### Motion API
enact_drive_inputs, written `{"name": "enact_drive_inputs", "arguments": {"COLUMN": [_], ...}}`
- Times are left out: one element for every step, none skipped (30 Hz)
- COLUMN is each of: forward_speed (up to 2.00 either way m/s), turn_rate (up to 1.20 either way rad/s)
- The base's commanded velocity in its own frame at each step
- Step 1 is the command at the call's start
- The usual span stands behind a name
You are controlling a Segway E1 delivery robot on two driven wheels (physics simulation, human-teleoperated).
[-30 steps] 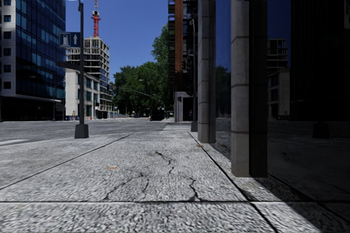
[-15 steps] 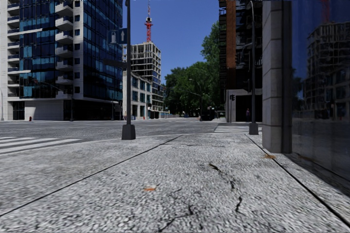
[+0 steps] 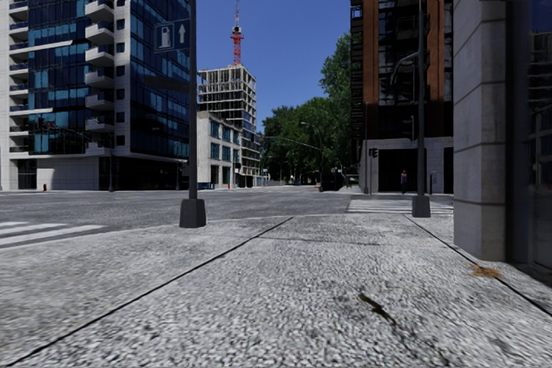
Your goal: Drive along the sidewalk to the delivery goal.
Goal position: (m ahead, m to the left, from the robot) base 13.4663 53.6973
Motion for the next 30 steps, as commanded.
{"name": "enact_drive_inputs", "arguments": {"forward_speed": [2.00, 2.00, 2.00, 2.00, 2.00, 2.00, 2.00, 2.00, 2.00, 2.00, 2.00, 2.00, 2.00, 2.00, 2.00, 2.00, 2.00, 2.00, 2.00, 2.00, 2.00, 2.00, 2.00, 2.00, 2.00, 2.00, 2.00, 2.00, 2.00, 2.00], "turn_rate": [0.00, 0.00, 0.00, 0.00, 0.00, 0.00, 0.03, 0.04, 0.05, 0.07, 0.17, 0.24, 0.29, 0.42, 0.56, 0.65, 0.65, 0.72, 0.74, 0.75, 0.75, 0.75, 0.75, 0.76, 0.76, 0.78, 0.79, 0.80, 0.80, 0.80]}}
